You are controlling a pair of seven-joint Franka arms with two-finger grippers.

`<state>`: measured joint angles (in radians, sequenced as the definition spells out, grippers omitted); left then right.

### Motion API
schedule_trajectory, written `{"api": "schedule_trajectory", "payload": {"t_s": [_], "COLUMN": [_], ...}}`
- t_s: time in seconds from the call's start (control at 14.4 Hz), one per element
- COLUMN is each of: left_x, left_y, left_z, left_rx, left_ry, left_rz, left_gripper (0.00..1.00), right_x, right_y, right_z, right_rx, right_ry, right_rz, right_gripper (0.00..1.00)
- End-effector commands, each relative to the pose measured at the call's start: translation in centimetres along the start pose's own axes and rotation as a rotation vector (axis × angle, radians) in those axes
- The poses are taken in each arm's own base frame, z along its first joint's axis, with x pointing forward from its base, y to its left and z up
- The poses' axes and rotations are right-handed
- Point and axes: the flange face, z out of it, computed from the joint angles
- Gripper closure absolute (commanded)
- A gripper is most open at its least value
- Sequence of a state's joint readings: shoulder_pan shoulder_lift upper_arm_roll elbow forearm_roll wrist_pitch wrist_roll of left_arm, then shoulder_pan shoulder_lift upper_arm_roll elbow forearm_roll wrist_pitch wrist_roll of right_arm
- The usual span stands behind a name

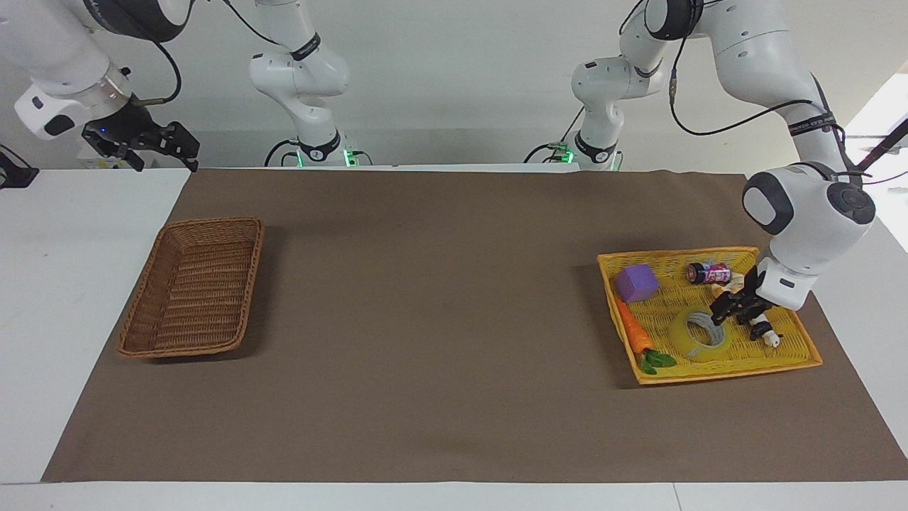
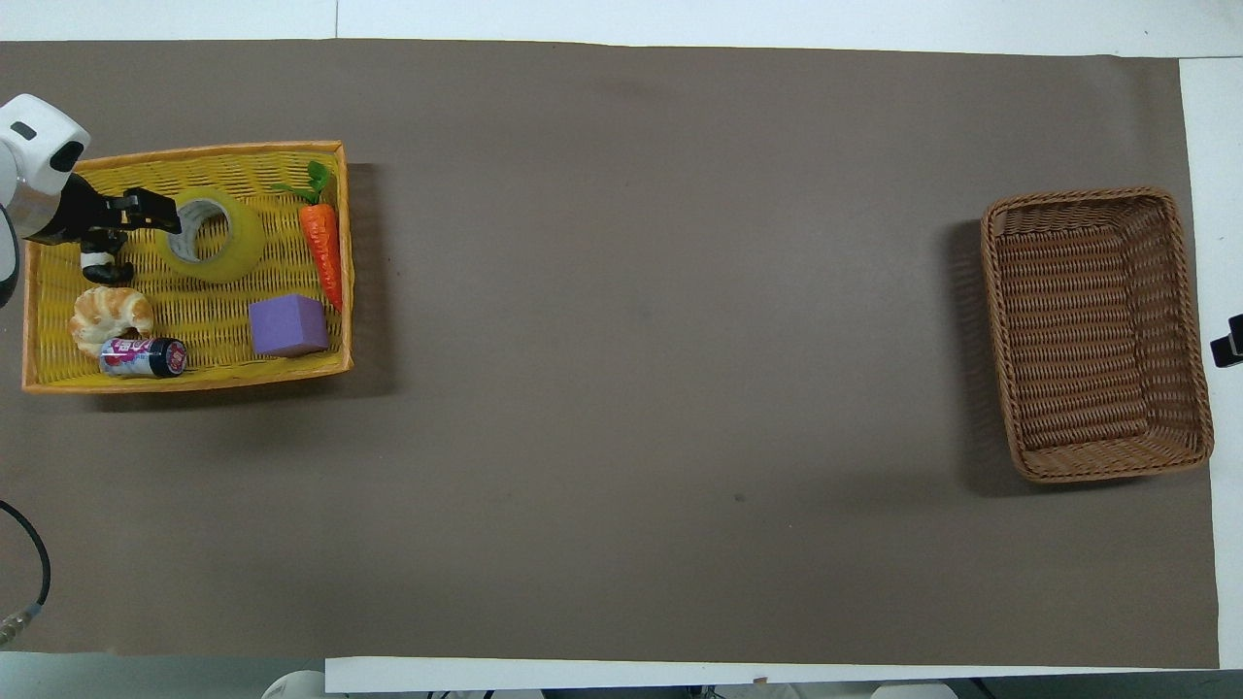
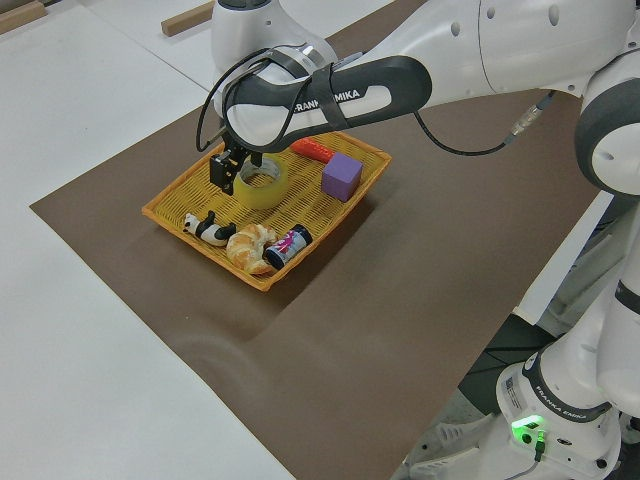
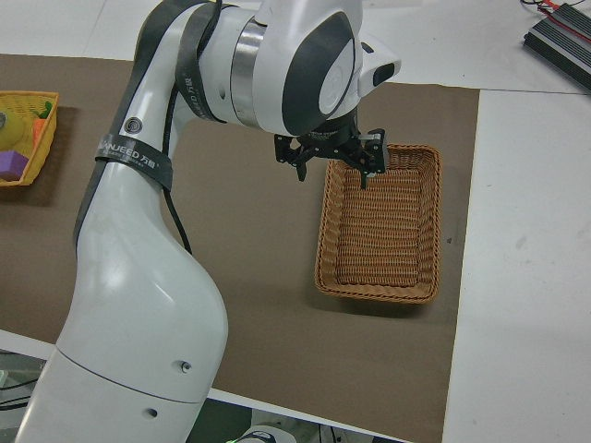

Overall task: Move tape to another basket
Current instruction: 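Grasp the tape roll rim with the left gripper and lift it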

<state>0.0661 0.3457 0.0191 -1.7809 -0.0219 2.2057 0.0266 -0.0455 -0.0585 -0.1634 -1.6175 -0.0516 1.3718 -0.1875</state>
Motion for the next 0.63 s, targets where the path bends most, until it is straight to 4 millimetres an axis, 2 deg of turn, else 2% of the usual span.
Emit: {"api": "schedule_trajectory", "payload": {"t_s": [0.0, 0.07, 0.14, 0.56], "left_x": [0.6, -0.2, -0.5, -2.6], "left_y": [-0.1, -0.6, -1.2, -0.3], "left_z": [1.5, 2.6, 3.1, 6.7], "left_rx": [-0.009, -0.009, -0.009, -0.010], "left_ry": [-0.014, -0.035, -0.045, -0.054], "left_rz": [-0.017, -0.019, -0.024, -0.012], "left_gripper": [0.15, 0.23, 0.26, 0.27], "right_x": [-0.6, -0.6, -0.6, -0.6], "right_y": [-0.2, -0.2, -0.2, -0.2], "right_z": [0.0, 0.0, 0.0, 0.0], "right_rx": [0.003, 0.002, 0.003, 0.003], "right_ry": [0.014, 0.016, 0.014, 0.014], "right_rz": [-0.018, -0.018, -0.018, -0.018], "right_gripper": [0.00, 0.00, 0.00, 0.00]}}
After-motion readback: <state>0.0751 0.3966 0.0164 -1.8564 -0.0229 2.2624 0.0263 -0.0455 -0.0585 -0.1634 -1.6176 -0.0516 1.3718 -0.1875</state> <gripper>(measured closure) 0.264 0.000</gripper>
